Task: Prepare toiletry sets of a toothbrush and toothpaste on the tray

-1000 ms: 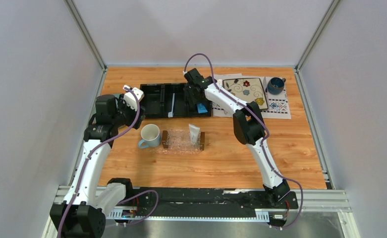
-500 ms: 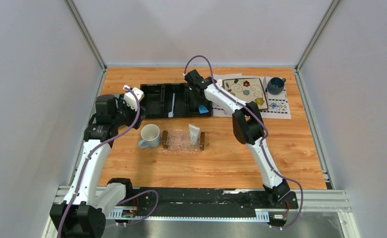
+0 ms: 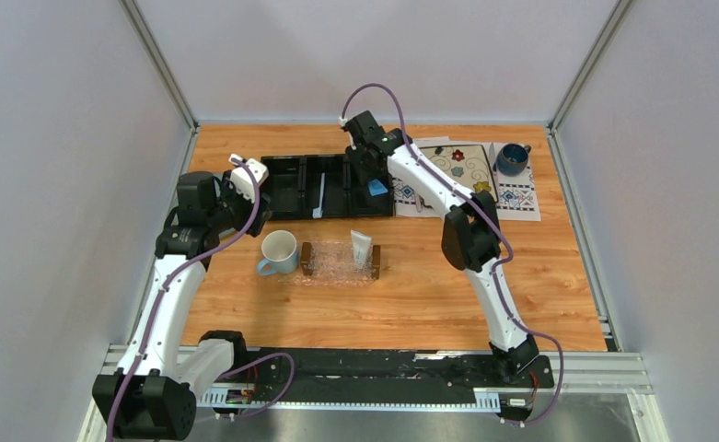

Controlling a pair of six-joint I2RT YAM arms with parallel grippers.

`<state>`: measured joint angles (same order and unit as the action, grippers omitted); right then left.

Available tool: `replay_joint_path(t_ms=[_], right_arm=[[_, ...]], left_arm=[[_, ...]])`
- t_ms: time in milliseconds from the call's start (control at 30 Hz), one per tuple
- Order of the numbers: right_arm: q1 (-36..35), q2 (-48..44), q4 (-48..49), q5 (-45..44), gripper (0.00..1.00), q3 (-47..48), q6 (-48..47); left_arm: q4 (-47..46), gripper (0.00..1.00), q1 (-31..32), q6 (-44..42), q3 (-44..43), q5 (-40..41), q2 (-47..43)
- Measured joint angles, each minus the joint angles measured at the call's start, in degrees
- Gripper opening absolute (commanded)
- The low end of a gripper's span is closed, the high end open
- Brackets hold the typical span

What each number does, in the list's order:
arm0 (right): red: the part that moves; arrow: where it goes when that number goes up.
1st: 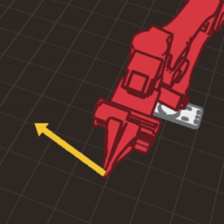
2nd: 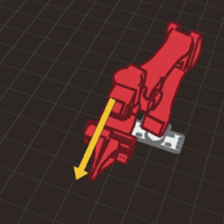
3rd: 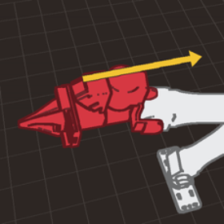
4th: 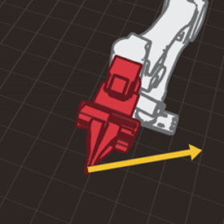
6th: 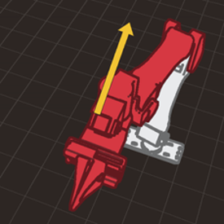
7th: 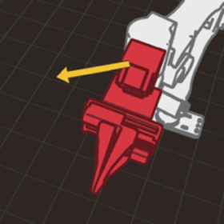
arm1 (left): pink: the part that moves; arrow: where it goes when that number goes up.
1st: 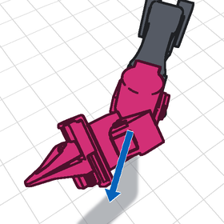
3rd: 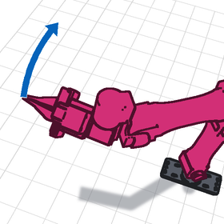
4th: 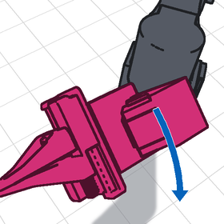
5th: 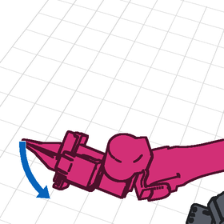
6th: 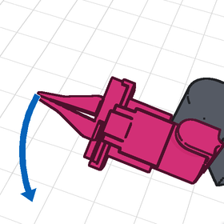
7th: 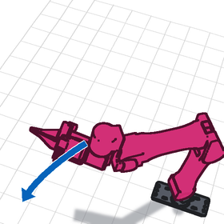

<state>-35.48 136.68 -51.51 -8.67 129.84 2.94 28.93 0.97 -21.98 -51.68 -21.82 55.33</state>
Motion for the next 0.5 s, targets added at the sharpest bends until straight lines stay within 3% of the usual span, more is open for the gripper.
replay_joint_path(t_ms=[233,500], right_arm=[[0.0,-7.5,-2.1,1.6,0.18,0.5,-3.3],[-0.1,-18.6,-7.5,16.8,0.20,0.4,-9.0]], left_arm=[[-0.2,0.72,0.0,2.5,-4.2,-4.4,1.5],[-2.1,0.80,1.1,4.5,-7.8,-11.0,1.2]])
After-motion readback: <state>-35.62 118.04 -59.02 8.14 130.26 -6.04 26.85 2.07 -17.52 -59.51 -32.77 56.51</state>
